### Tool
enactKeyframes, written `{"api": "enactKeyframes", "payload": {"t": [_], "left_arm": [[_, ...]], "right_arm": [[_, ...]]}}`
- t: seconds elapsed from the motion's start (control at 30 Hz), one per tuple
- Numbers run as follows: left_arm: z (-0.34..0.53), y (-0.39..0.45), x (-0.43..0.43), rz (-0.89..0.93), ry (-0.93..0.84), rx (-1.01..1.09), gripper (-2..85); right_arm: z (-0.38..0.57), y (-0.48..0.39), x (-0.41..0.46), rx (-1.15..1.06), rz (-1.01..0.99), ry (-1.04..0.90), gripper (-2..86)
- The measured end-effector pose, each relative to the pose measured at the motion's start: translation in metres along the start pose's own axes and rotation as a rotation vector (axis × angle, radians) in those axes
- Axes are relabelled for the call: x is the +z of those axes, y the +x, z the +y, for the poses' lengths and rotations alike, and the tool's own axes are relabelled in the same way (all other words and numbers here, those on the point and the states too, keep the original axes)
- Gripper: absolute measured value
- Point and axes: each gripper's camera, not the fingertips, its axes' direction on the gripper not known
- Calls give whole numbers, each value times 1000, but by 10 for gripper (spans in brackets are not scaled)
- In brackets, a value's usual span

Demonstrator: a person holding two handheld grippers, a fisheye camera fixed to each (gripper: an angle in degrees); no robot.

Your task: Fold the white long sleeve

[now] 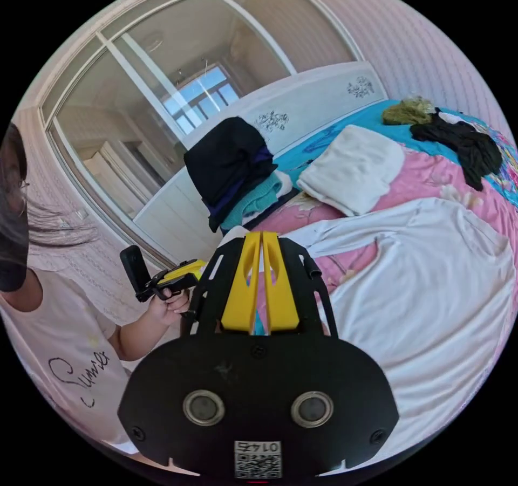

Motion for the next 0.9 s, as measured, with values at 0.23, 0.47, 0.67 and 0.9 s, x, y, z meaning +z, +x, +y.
{"api": "enactKeyframes", "payload": {"t": [0.23,0.47,0.67,0.9], "left_arm": [[-24,132,96,230,-93,280,-10],[-12,201,186,344,-257,412,-10],[32,230,269,418,-509,415,-8],[16,181,303,370,-557,367,9]], "right_arm": [[99,45,-189,165,159,194,0],[190,83,-281,318,285,254,0],[245,144,-282,499,294,159,1],[280,192,-291,733,471,-80,0]]}}
